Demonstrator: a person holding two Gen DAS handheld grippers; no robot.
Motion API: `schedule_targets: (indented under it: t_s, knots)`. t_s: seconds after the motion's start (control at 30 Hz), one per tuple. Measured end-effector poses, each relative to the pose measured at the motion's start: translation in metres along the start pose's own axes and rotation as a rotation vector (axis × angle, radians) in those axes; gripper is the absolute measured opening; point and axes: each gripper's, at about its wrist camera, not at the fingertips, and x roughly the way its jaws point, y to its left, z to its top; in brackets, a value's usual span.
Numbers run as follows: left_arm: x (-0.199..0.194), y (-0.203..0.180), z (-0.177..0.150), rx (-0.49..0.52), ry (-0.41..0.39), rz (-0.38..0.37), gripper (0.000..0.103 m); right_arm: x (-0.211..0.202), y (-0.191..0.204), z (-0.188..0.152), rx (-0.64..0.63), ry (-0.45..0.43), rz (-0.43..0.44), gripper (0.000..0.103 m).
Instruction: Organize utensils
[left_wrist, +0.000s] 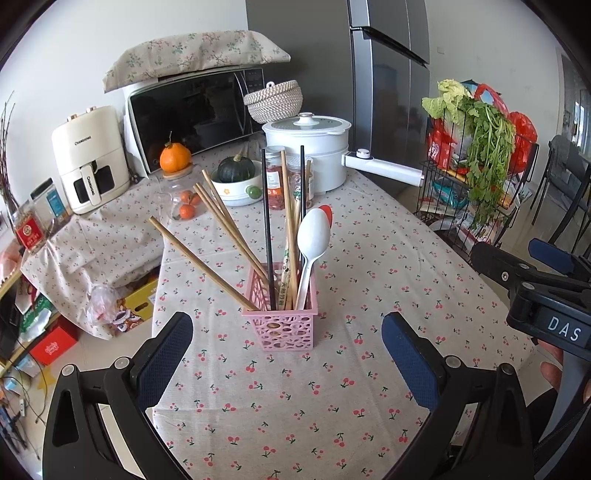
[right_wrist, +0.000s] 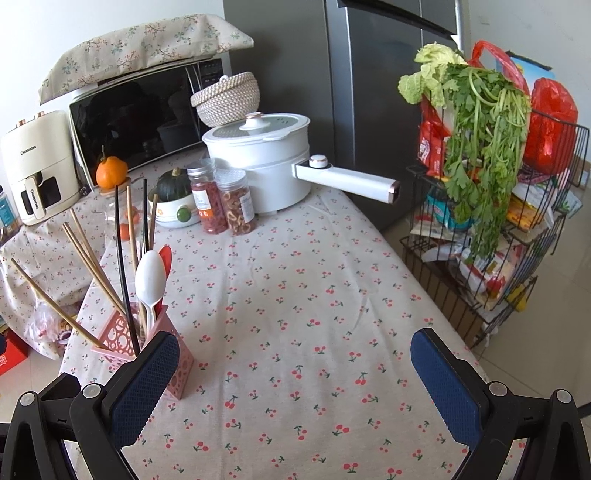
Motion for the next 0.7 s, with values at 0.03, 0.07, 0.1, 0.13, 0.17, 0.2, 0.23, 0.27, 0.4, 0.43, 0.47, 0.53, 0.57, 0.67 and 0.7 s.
schedule_targets:
  t_s: [0.03,0.07,0.1,0.13,0.17,0.2,0.23,0.27,0.4,0.43,0.47,0.53,0.57,0.67,0.7]
  knots:
    - [-0.0002,0.0003,0.0000,-0.001,-0.001,0.000,0.103,-0.0001,0.0000,-0.0002,0.000,-0.001,-0.003,0.103]
    - [0.0000,0.0001,0.0000,-0.001,-0.001,0.002,0.103,0.0001,-0.0003,-0.0002,0.000,-0.001,-0.007,0.103]
    - [-0.0001,0.0001,0.0003,-0.002,-0.002,0.003,0.103,0.0003,-0.0005,-0.0001,0.001,-0.001,-0.009,0.103]
    - [-0.0001,0.0000,0.0004,-0.003,-0.002,0.003,0.103,0.0004,-0.0012,0.0001,0.003,0.000,-0.011,0.103]
    - [-0.0006,-0.0003,0.0007,-0.004,-0.001,0.003,0.103,0.0004,-0.0017,0.0002,0.006,0.001,-0.011,0.103]
    - [-0.0007,-0.0006,0.0008,-0.005,0.000,0.003,0.103,0.0002,-0.0025,0.0002,0.008,0.000,-0.011,0.103]
    - [-0.0006,-0.0012,0.0008,-0.005,0.000,0.003,0.103,-0.0001,-0.0027,0.0001,0.009,0.000,-0.012,0.103]
    - [-0.0009,-0.0011,0.0010,-0.004,0.000,0.004,0.103,-0.0002,-0.0028,0.0002,0.009,-0.001,-0.014,0.103]
    - [-0.0003,-0.0007,0.0005,0.000,0.000,0.007,0.103,-0.0001,-0.0037,0.0003,0.012,0.003,-0.010,0.103]
    - [0.0001,-0.0005,0.0005,-0.002,0.002,0.007,0.103,-0.0002,-0.0034,0.0003,0.012,0.003,-0.010,0.103]
    - [0.0008,0.0000,0.0005,-0.002,0.003,0.007,0.103,-0.0004,-0.0034,0.0004,0.012,0.003,-0.010,0.103]
    - [0.0010,-0.0001,0.0005,-0.004,0.004,0.006,0.103,-0.0003,-0.0032,0.0003,0.012,0.003,-0.011,0.103]
    - [0.0009,0.0002,0.0004,-0.003,0.004,0.006,0.103,-0.0003,-0.0033,0.0003,0.012,0.003,-0.010,0.103]
    - [0.0009,-0.0001,0.0005,-0.004,0.005,0.007,0.103,-0.0002,-0.0037,0.0002,0.012,0.003,-0.011,0.103]
    - [0.0011,0.0001,0.0006,-0.005,0.006,0.006,0.103,-0.0003,-0.0037,0.0002,0.012,0.004,-0.011,0.103]
